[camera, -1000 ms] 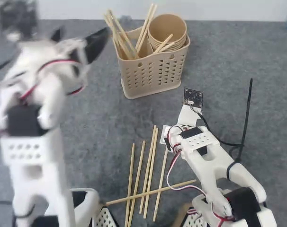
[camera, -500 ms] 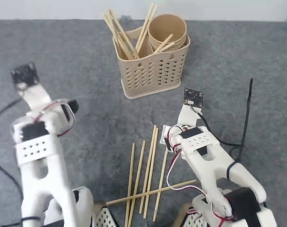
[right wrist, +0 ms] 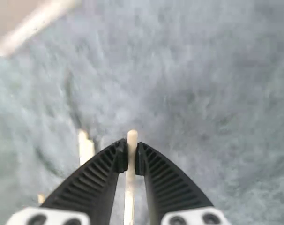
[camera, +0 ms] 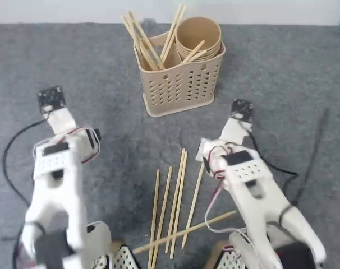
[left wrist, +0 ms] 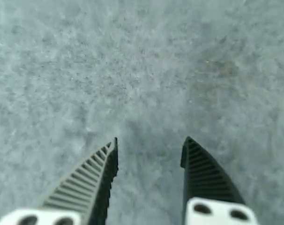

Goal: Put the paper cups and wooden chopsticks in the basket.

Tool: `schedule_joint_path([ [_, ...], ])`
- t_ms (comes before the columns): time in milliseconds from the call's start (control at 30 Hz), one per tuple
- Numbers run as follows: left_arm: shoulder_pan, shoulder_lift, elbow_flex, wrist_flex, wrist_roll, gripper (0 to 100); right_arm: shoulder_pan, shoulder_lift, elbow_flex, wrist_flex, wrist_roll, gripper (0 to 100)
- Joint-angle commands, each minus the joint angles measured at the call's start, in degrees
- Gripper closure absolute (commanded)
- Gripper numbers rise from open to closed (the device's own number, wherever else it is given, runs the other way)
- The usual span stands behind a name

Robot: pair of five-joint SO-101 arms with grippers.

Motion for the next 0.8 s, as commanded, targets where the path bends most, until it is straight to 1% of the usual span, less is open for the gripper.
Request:
schedule_joint_path([
  [0,-2.2,15.3,-16.0,6.7,0.1,79,0.9,-13.8,-5.6,5.2,4.4,99.1],
  [133,-3.0,26.0,-27.5,15.4,0.1,80,0.6,-26.2,-10.5,5.7,8.9,99.1],
  [233,-3.0,30.2,-32.1,18.9,0.1,80,0.6,-31.8,-12.9,-0.7,11.5,99.1],
  [467,-3.0,29.5,-30.9,19.0,0.0,80,0.5,-33.2,-16.9,-18.2,17.4,99.1],
  [567,-3.7,29.0,-30.0,17.6,0.0,80,-1.3,-32.7,-17.2,-27.3,20.0,99.1],
  [667,-3.7,28.5,-29.8,17.5,0.0,80,-3.4,-29.1,-18.5,-36.0,23.5,99.1],
  [767,-3.5,28.2,-29.1,16.6,0.0,80,-4.6,-22.0,-23.2,-40.7,26.8,99.1],
])
